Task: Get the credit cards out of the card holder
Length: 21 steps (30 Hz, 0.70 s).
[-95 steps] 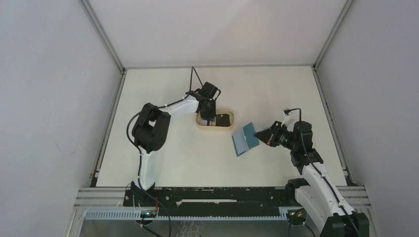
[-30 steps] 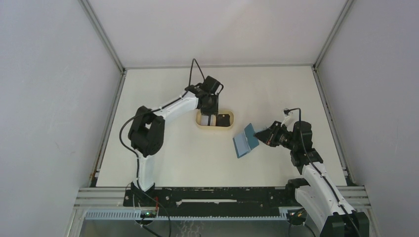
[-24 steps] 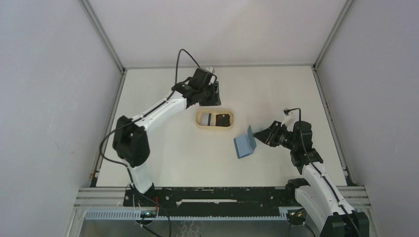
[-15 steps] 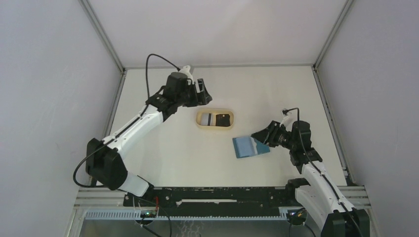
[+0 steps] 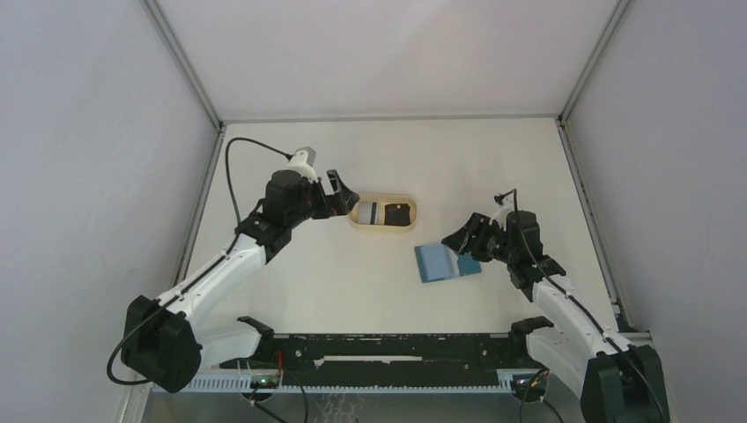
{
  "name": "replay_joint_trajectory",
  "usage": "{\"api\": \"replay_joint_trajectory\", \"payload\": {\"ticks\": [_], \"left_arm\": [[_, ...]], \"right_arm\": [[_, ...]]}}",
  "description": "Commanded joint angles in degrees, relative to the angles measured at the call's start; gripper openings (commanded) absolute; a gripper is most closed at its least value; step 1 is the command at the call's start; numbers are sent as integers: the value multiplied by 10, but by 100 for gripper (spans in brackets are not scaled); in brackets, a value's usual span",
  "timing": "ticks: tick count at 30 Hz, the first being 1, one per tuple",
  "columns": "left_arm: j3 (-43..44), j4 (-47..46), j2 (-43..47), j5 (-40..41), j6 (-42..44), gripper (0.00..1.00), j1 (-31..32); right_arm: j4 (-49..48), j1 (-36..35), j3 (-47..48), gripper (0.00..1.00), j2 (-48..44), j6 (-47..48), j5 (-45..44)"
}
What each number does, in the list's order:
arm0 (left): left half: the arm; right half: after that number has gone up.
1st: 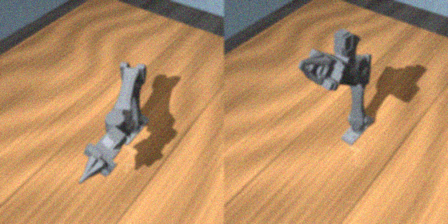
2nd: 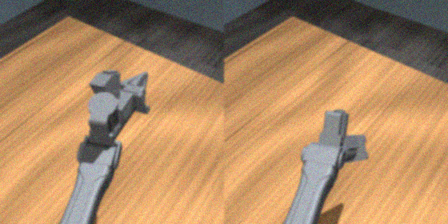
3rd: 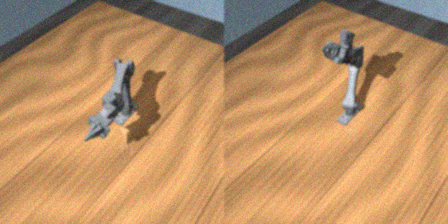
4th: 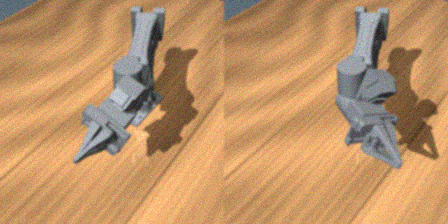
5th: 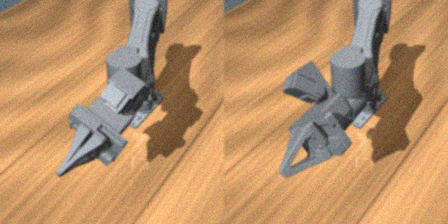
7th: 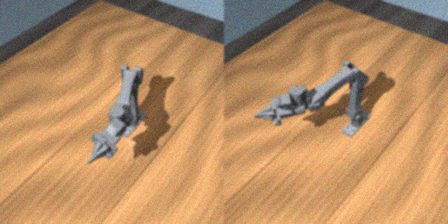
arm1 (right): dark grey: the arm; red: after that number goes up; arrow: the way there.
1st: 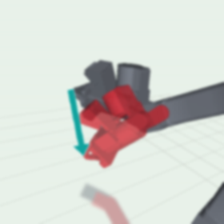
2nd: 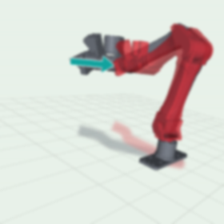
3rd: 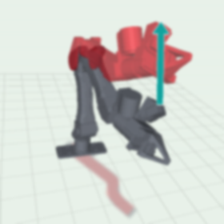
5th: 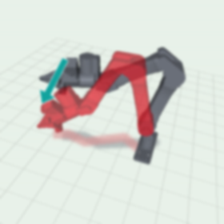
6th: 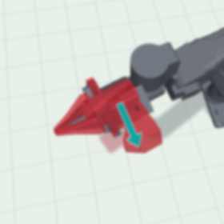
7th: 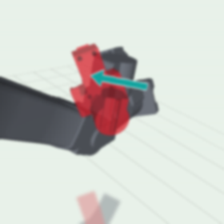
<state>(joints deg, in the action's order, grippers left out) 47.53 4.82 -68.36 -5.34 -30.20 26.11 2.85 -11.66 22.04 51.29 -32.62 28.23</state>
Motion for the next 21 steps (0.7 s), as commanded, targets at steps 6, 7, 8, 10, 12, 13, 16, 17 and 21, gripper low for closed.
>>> {"api": "replay_joint_trajectory", "payload": {"ticks": [6,7,8,10,12,13,16,17,21], "left_arm": [[-115,-125,120,-17,-8,100,-13],[-133,-149,136,-28,-8,100,-14],[-145,-156,148,-34,-6,100,-14],[-160,-149,165,-19,5,100,-14],[-161,-124,177,15,19,100,-15],[-162,-115,185,27,25,100,-17],[-167,-103,211,38,34,100,-34],[-169,-101,217,38,33,100,-43],[-167,-95,226,13,9,100,-97]], "right_arm": [[21,10,-11,72,12,-2,-110],[13,11,-15,72,10,-4,-101],[0,11,-18,72,7,-2,-88],[-31,10,-26,95,-3,4,-48],[-50,8,-25,99,-15,7,-29],[-47,8,-20,100,-19,8,-26],[-17,8,-3,100,-24,5,-41],[-11,9,-2,100,-26,2,-51],[11,23,-1,100,-21,-13,-85]]}}
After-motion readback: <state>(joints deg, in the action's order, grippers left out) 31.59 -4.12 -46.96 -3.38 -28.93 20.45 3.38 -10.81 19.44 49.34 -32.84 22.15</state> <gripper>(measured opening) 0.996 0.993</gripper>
